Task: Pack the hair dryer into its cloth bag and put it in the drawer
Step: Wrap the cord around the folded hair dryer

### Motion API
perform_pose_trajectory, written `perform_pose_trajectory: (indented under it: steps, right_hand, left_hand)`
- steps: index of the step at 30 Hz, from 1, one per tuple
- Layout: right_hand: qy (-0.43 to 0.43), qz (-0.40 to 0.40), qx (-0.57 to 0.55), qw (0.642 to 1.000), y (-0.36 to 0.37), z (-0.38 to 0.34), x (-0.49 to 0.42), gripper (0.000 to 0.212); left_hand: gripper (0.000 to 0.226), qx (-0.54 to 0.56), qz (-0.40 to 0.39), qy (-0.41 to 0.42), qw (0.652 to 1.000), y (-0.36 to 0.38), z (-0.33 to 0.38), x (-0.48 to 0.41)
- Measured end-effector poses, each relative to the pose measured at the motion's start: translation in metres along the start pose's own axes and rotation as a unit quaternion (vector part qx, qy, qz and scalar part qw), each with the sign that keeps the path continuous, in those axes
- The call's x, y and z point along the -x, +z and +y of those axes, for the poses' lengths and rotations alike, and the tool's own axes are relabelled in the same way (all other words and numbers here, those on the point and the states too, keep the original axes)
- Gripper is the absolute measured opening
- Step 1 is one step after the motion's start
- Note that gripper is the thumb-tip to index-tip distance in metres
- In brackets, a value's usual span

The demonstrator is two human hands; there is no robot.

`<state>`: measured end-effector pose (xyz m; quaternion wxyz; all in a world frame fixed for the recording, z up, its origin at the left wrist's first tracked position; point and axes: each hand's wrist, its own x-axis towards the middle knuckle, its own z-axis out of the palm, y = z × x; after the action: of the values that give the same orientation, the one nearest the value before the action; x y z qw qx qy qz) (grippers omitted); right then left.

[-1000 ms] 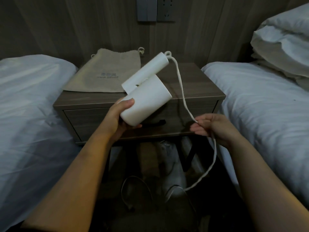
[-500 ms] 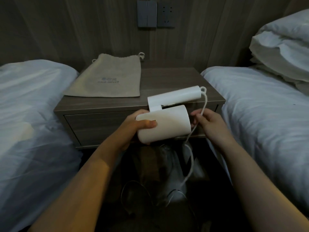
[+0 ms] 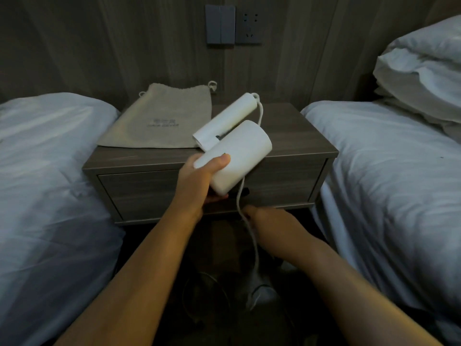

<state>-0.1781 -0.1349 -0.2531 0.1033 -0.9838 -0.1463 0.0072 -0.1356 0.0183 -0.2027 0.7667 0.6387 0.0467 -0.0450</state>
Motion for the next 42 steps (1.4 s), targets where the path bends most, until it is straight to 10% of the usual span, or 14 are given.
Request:
perform_pose_trajectory:
  steps: [5, 9, 14, 17, 25, 29, 37, 42]
  right_hand:
    - [0.023, -0.056, -0.291, 0.955, -0.030, -0.006, 0.000, 0.020]
    - [0.049, -0.200, -0.552, 0.808, -0.040, -0.007, 0.015, 0.023]
    - [-0.024, -0.065, -0.255, 0.964, -0.056, 0.004, 0.013, 0.035]
    - [-0.067, 0.002, -0.158, 0.985, -0.064, 0.011, 0.018, 0.037]
    - [0.032, 0.274, -0.101, 0.956, -0.069, 0.007, 0.022, 0.015]
    - [0.136, 0.208, -0.102, 0.963, -0.071, 0.020, 0.019, 0.033]
    - [0.030, 0.109, -0.281, 0.953, -0.079, 0.061, 0.019, 0.024]
    - [0.105, 0.015, -0.514, 0.851, -0.070, 0.075, 0.016, 0.009]
  left_hand:
    - [0.035, -0.086, 0.036, 0.092, 0.991, -0.003, 0.004, 0.002]
    - [0.045, -0.124, 0.055, 0.130, 0.982, -0.003, 0.006, 0.004]
    - [0.047, -0.215, 0.018, 0.167, 0.962, -0.011, 0.012, 0.009]
    - [0.051, -0.288, -0.021, 0.184, 0.939, -0.017, 0.017, 0.010]
    - [0.059, -0.419, -0.167, 0.177, 0.875, -0.015, 0.000, 0.010]
    - [0.057, -0.471, -0.243, 0.154, 0.834, -0.013, -0.005, 0.010]
    - [0.059, -0.425, -0.338, 0.086, 0.835, -0.023, -0.016, 0.002]
    - [0.058, -0.341, -0.403, 0.053, 0.848, -0.026, -0.018, 0.004]
